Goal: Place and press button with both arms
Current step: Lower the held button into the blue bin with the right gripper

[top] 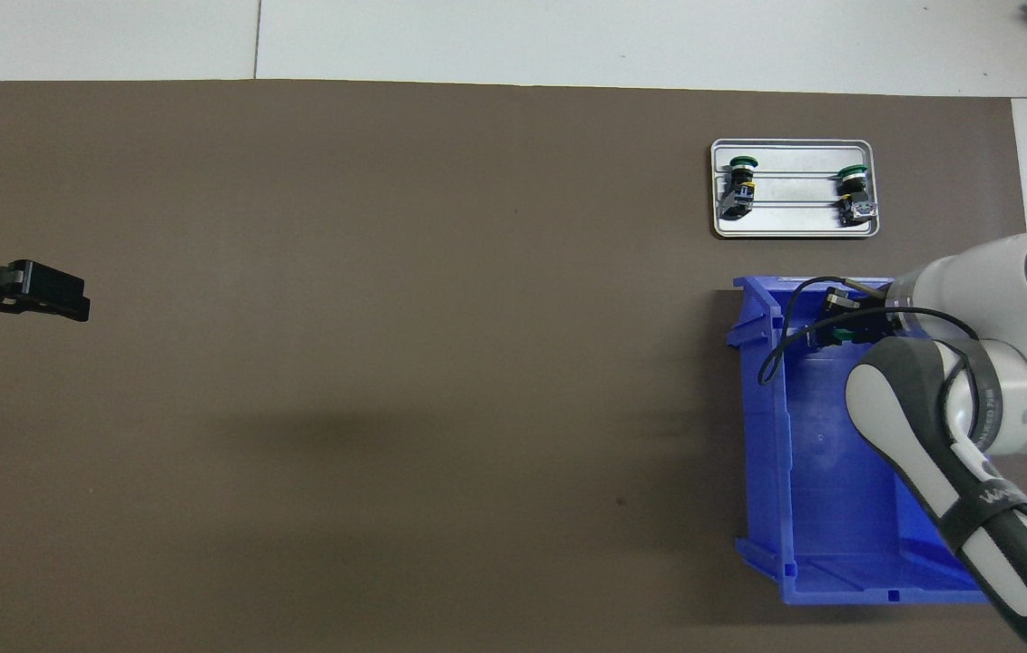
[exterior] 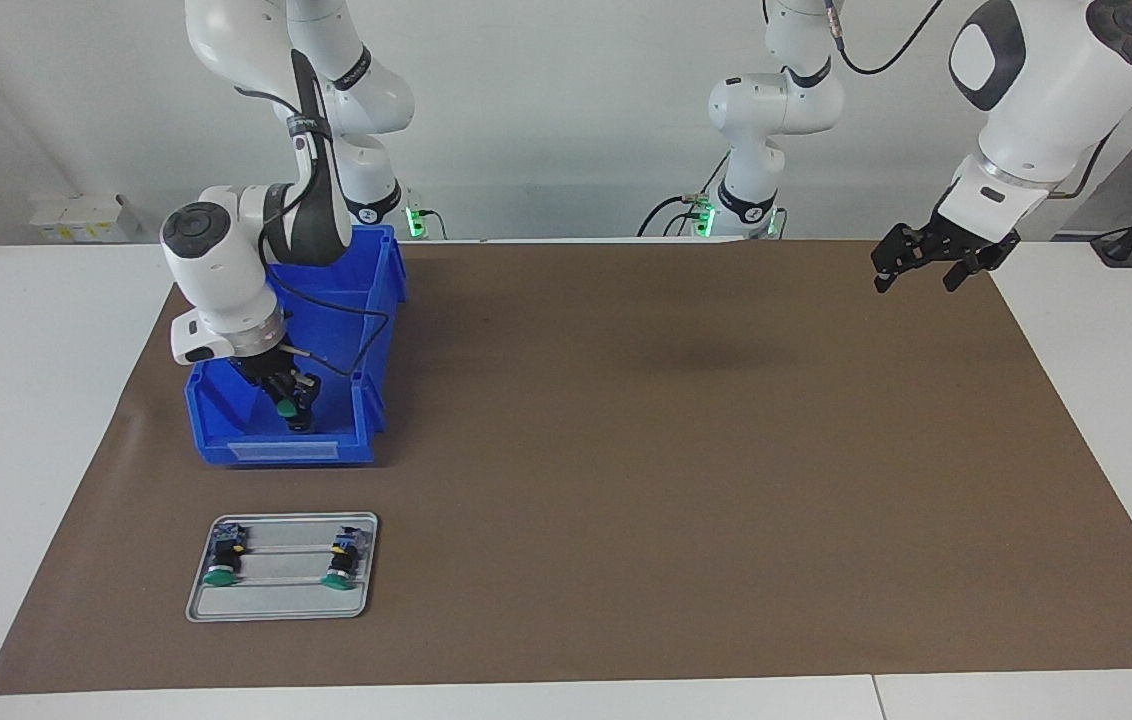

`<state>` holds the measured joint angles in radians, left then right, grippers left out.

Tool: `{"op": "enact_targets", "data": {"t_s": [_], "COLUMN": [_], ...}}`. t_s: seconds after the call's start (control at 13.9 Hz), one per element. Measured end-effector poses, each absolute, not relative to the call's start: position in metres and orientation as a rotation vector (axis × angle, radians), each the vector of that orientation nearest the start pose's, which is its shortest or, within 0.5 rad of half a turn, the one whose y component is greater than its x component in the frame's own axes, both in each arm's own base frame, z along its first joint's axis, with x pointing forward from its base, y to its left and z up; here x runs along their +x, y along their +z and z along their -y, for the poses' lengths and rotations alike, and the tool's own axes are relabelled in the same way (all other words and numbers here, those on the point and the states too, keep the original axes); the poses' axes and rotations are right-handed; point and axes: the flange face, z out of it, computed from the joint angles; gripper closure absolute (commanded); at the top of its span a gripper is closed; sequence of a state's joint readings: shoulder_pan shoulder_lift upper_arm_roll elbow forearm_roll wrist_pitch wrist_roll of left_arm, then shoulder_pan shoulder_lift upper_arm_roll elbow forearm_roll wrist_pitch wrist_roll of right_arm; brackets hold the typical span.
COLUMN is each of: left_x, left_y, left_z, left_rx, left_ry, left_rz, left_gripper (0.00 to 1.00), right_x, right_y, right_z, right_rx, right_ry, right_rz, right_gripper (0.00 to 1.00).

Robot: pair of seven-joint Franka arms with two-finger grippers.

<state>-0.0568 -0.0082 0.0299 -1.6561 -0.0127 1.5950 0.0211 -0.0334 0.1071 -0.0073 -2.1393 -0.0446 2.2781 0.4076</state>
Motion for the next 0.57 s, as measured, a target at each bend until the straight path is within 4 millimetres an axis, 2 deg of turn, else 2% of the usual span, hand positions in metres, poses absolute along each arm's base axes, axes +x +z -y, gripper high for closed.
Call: {"op": "enact_targets", "data": {"t_s": [0.22,0.29,0.36,0.43,0.57], "left_x": [0.5511,0.5511,0.5511,0.5511,0.5511], "left_y": [0.5909,0.5909,0.5909,0.5909,0.5909], "left_z": [0.0161,0.0161,0.0161,0.0161,0.0161], "left_rx": [-3.152,-3.152,-3.152,-3.152,-3.152], "left_ry": [0.083,0.083,0.083,0.083,0.083], "left_rz": [-0.075,-0.075,-0.075,-0.075,-0.075], "left_gripper": [0.0,0.0,0.0,0.0,0.0], "right_x": [0.5558,0.5555,0.5549,0.5544,0.5538], "right_y": [0.3552,0.3548,0.354,0.3532,0.3527], "right_z": [0.0297,0.0301,0.0303,0.0302,0.0302], "right_rx": [-3.112,-3.113,-3.113,-3.113,-3.113], "right_ry": [-0.046,-0.044,-0.042,-0.039,-0.037], "right_rz": [-0.6,-0.597,-0.597,-0.597,-0.597], "right_gripper": [0.71,0.57,0.5,0.35,0.16]}}
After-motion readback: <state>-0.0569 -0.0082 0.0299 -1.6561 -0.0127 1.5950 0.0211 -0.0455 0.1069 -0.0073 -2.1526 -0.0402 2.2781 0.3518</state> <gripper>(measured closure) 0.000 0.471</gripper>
